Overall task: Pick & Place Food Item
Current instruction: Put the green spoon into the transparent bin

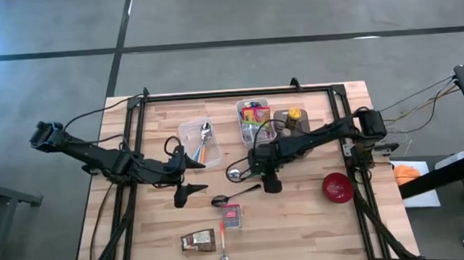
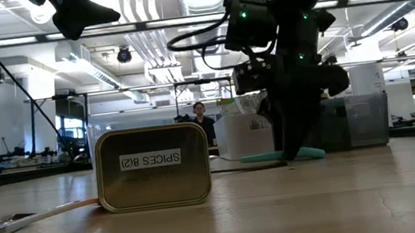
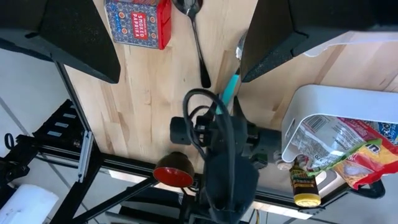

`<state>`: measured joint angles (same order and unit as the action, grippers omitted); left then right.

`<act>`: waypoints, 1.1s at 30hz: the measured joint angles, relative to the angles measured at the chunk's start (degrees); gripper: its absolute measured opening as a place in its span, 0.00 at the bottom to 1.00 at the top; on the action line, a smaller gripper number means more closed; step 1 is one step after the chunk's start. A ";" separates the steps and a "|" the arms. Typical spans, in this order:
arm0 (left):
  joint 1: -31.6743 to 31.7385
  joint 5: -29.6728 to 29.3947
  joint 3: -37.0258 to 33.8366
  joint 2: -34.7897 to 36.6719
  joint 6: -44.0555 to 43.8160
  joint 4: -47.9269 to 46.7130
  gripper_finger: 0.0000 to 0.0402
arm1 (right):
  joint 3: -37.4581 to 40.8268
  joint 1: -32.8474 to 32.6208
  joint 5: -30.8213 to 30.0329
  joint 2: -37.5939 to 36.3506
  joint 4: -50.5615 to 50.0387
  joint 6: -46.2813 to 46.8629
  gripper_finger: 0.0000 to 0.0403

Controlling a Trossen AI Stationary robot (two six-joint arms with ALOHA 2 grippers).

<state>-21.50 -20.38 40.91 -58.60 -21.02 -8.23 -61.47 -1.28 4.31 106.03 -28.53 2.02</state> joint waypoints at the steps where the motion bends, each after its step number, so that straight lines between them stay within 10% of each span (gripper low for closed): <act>1: 0.00 0.00 0.00 0.01 0.00 -0.06 0.83 | -0.04 -0.04 -0.45 0.33 -0.02 -0.02 0.37; 9: 0.00 0.00 0.00 0.00 0.00 -0.49 0.83 | -0.11 -0.96 -4.29 -0.18 -1.32 -0.85 0.15; 24: 0.00 -12.66 0.00 0.01 0.00 3.57 0.83 | -0.02 -7.73 -20.11 -9.95 3.91 22.89 0.15; 33: 0.07 -13.08 0.00 -4.90 0.26 20.99 0.83 | -0.13 -13.16 -34.74 -15.22 33.88 17.77 0.15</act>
<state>-21.43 -33.46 40.91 -63.50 -20.75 12.76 -61.60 -14.44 -30.44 90.81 5.35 19.79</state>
